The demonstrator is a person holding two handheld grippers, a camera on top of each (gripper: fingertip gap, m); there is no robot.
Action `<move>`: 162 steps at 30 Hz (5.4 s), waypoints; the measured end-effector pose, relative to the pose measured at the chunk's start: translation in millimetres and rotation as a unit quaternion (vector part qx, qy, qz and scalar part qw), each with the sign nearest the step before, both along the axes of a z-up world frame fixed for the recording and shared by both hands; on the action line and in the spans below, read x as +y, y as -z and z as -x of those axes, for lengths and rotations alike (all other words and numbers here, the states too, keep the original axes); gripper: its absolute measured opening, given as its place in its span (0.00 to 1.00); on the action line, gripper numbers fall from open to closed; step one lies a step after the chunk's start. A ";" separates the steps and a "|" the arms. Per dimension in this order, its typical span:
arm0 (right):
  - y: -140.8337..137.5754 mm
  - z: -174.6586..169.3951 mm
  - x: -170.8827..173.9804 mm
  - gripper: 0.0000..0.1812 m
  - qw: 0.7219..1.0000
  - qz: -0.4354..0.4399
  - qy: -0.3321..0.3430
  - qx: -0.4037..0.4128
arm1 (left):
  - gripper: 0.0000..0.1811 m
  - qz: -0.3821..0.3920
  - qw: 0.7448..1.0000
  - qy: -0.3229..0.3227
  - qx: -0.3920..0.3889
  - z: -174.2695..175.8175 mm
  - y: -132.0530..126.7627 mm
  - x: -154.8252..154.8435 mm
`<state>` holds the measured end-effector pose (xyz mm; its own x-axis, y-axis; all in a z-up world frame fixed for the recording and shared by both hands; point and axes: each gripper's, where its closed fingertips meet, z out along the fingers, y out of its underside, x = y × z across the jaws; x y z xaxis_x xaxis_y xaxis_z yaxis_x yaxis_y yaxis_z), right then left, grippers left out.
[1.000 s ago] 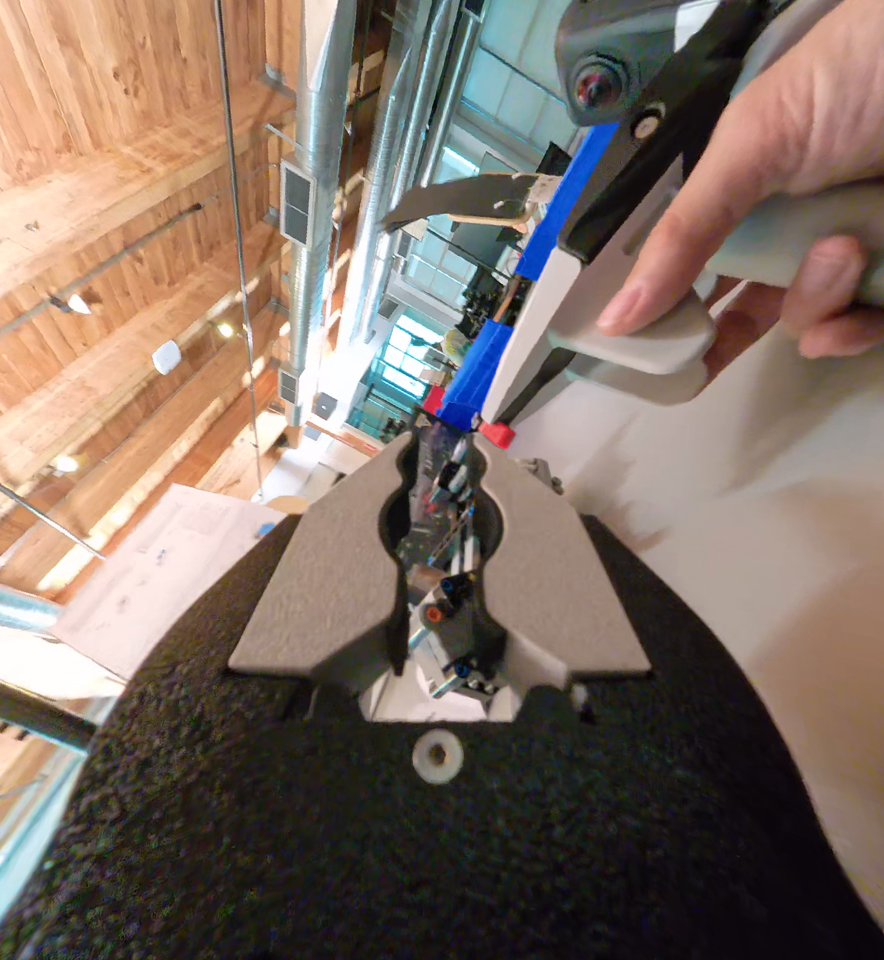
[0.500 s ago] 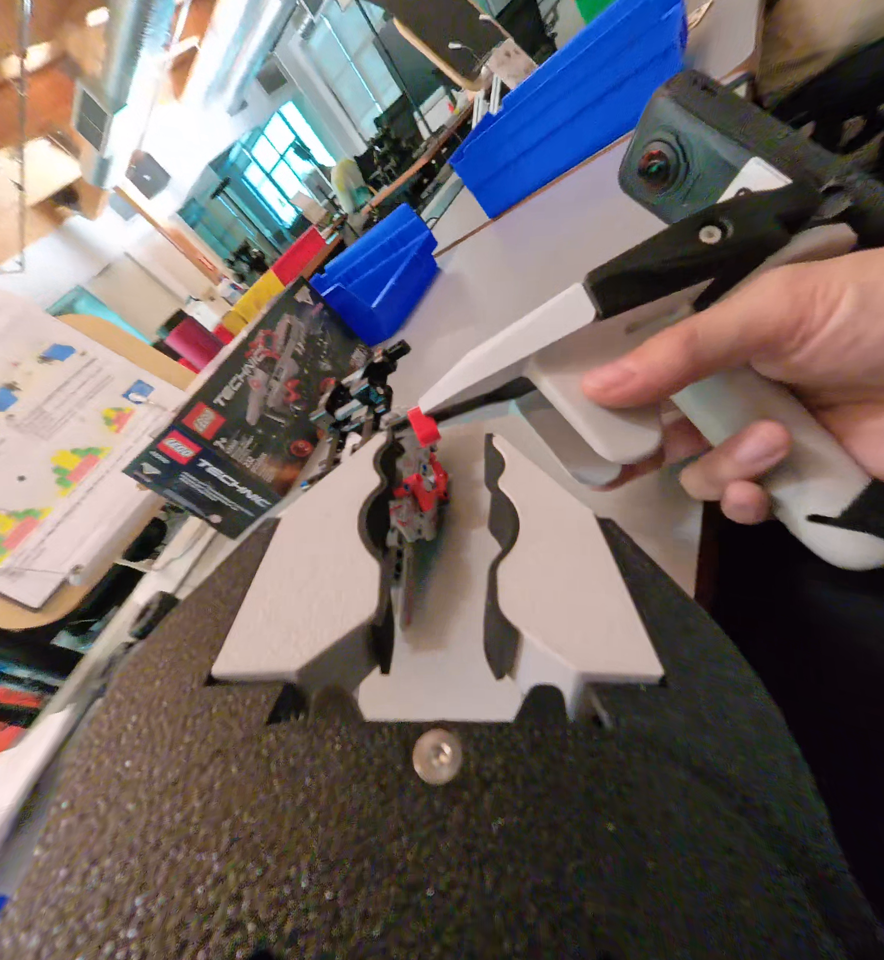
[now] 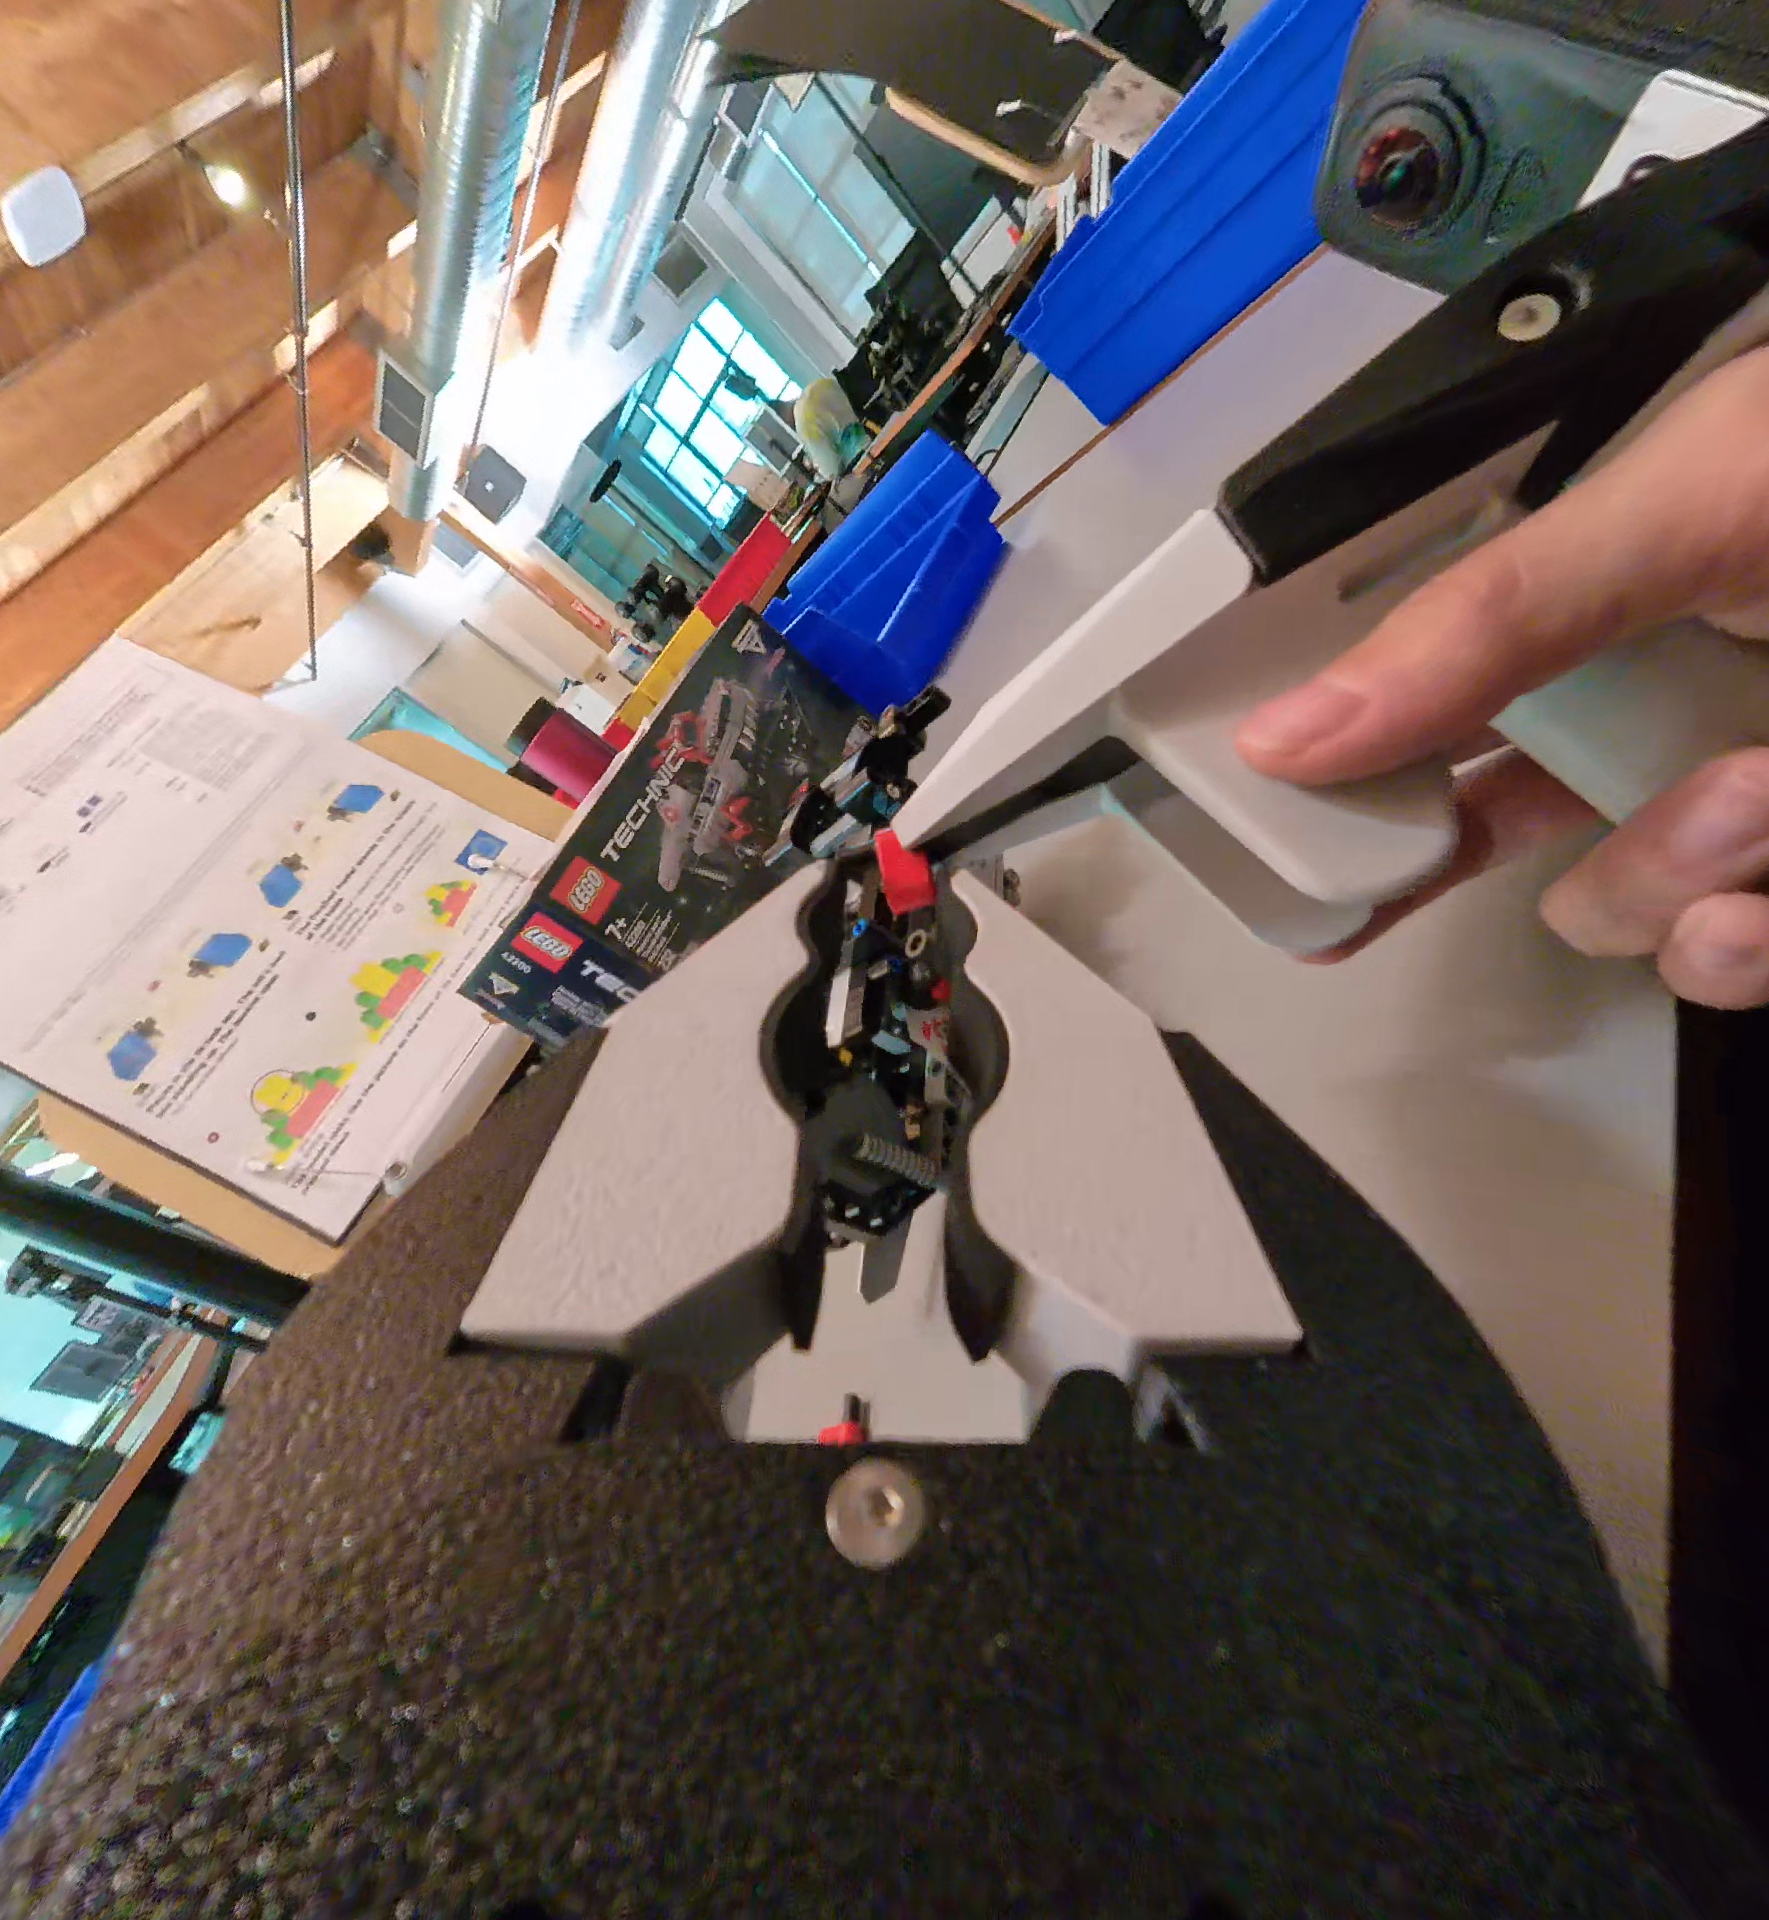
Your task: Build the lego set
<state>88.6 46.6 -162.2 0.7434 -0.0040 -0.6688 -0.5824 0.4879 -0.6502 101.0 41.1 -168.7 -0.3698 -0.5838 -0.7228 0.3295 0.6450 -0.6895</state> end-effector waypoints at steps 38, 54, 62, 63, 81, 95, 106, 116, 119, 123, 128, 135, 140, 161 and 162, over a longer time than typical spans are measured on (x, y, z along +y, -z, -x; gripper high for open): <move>20.4 8.0 -8.6 0.03 0.988 0.110 -0.055 -0.095 | 0.18 0.111 0.929 0.234 0.265 18.5 26.8 -4.1; -20.6 53.4 -3.9 0.03 0.915 0.141 -0.029 -0.376 | 0.03 0.174 0.872 0.356 0.288 61.2 -11.8 -13.8; -6.8 38.5 -1.7 0.05 0.922 0.199 -0.022 -0.331 | 0.02 0.035 0.957 0.259 0.128 39.7 -0.4 -6.9; -6.3 36.4 -1.6 0.05 0.925 0.202 -0.022 -0.321 | 0.02 0.008 0.967 0.237 0.089 36.3 -1.1 -6.3; 26.8 0.0 10.7 0.21 0.957 0.265 0.004 -0.119 | 0.02 -0.315 0.909 -0.035 -0.270 -3.3 10.9 17.3; 17.1 -5.9 9.6 0.10 0.964 0.232 0.009 -0.128 | 0.02 -0.314 0.893 -0.069 -0.315 -1.5 4.2 21.3; 25.5 -10.6 19.8 0.02 0.958 0.254 0.019 -0.134 | 0.02 -0.333 0.893 -0.097 -0.286 -13.2 13.1 30.5; 28.0 -20.2 20.7 0.01 0.943 0.295 0.040 -0.149 | 0.02 -0.340 0.889 -0.103 -0.287 -15.4 15.1 33.7; 25.1 -19.8 22.5 0.01 0.938 0.302 0.038 -0.165 | 0.02 -0.337 0.887 -0.109 -0.298 -14.9 11.2 35.4; 15.3 -20.8 20.1 0.01 0.939 0.289 0.050 -0.181 | 0.02 -0.327 0.879 -0.107 -0.329 -7.9 1.7 32.3; 14.6 -20.2 18.3 0.00 0.948 0.270 0.031 -0.168 | 0.00 -0.321 0.877 -0.085 -0.347 -1.4 0.1 25.6; 22.7 -17.7 23.2 0.00 0.941 0.293 0.019 -0.169 | 0.00 -0.312 0.889 -0.082 -0.324 -6.7 3.0 30.4; 35.2 -18.0 24.9 0.00 0.925 0.338 0.017 -0.173 | 0.00 -0.323 0.894 -0.070 -0.303 -10.3 12.1 29.2; 106.4 -24.4 -26.3 0.00 0.828 0.531 -0.039 -0.178 | 0.00 -0.376 0.914 0.027 -0.151 -18.3 78.3 13.8; 105.4 -24.7 -26.8 0.00 0.835 0.523 -0.042 -0.168 | 0.00 -0.375 0.914 0.028 -0.151 -18.4 78.2 13.7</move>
<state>113.3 19.8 -267.6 0.9153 -0.3935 -0.0858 -0.2848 -0.4817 -0.8288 119.4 54.8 -246.9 -0.1012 0.1314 -0.9861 0.4779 0.8758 0.0677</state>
